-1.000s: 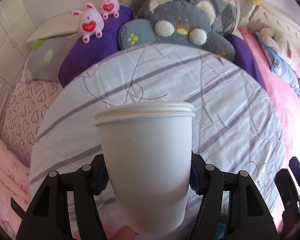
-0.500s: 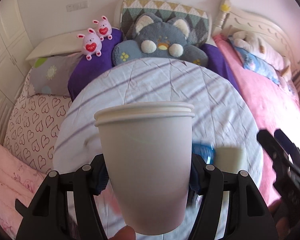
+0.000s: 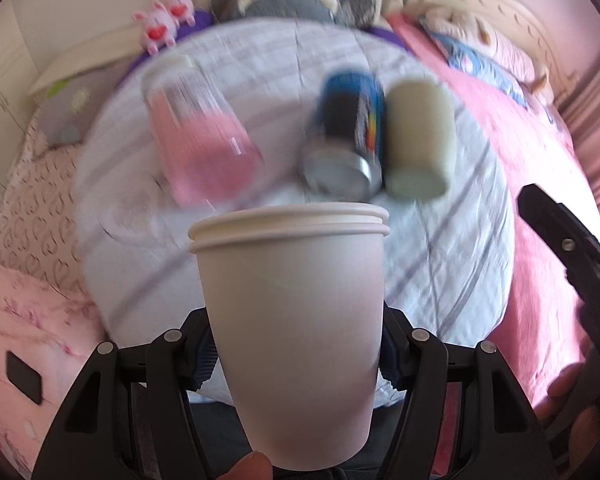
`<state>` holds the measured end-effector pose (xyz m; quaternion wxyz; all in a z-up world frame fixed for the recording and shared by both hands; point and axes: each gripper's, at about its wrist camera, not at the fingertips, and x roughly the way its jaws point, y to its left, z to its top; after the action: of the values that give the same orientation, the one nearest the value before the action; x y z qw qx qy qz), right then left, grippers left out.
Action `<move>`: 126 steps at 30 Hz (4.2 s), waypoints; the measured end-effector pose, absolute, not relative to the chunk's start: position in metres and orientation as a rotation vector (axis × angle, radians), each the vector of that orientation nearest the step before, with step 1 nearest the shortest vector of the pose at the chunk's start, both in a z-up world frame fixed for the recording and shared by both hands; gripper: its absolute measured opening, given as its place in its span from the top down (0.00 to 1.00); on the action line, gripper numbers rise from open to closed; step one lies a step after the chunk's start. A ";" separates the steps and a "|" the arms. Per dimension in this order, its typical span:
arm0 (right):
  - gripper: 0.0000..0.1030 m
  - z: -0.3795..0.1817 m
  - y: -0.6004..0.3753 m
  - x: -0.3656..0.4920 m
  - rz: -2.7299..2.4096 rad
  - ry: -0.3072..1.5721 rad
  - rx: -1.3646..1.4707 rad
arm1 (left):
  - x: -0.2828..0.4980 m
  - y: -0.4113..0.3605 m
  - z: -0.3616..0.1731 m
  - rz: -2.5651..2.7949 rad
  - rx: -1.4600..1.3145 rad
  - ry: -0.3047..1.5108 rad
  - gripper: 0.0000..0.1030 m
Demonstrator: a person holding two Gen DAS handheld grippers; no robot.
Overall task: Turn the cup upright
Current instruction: 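Lift the white paper cup with the left tool and carry it toward the right tool, then close the right tool on the cup body while the left tool releases it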
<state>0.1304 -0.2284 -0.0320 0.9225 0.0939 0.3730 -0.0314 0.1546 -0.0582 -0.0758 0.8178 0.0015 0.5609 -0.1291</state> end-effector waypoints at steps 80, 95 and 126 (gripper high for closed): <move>0.17 -0.086 -0.087 0.136 0.170 0.996 0.066 | 0.083 0.095 -0.049 0.082 0.014 0.896 0.02; 0.17 -0.095 -0.080 0.143 0.162 1.017 0.037 | 0.084 0.099 -0.053 0.088 0.002 0.916 0.02; 0.35 -0.123 -0.069 0.158 0.152 1.058 -0.034 | 0.087 0.101 -0.062 0.087 0.003 0.939 0.02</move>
<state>0.1580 -0.0687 -0.1225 0.8604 -0.0164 0.5041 0.0725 0.0872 0.1011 -0.0619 0.8910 0.0014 0.4521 0.0419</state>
